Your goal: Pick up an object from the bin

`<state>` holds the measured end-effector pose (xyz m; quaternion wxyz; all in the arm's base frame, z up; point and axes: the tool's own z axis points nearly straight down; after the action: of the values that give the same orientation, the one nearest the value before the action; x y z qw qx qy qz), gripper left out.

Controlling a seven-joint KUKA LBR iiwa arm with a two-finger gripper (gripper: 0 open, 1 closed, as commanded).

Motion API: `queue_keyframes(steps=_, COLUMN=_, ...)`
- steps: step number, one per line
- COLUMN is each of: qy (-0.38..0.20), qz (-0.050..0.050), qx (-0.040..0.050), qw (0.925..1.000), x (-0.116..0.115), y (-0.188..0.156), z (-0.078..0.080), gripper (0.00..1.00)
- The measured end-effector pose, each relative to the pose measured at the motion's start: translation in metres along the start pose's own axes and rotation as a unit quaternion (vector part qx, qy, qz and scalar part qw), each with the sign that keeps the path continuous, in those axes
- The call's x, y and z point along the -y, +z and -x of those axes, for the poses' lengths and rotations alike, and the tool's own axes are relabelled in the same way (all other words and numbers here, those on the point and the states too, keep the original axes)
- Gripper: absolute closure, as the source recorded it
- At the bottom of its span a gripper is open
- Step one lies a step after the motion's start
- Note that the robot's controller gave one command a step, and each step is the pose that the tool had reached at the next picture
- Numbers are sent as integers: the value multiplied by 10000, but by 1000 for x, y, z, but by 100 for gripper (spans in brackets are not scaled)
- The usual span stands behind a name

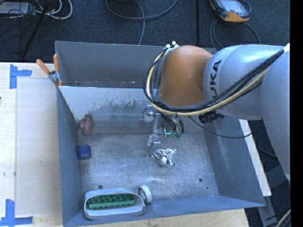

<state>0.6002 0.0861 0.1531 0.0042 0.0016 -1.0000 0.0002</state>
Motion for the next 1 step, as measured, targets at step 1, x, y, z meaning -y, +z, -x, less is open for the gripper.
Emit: queue_keyframes(steps=1, qy=-402, qz=-1, qx=20, qw=9992, x=29, y=40, z=11, gripper=0)
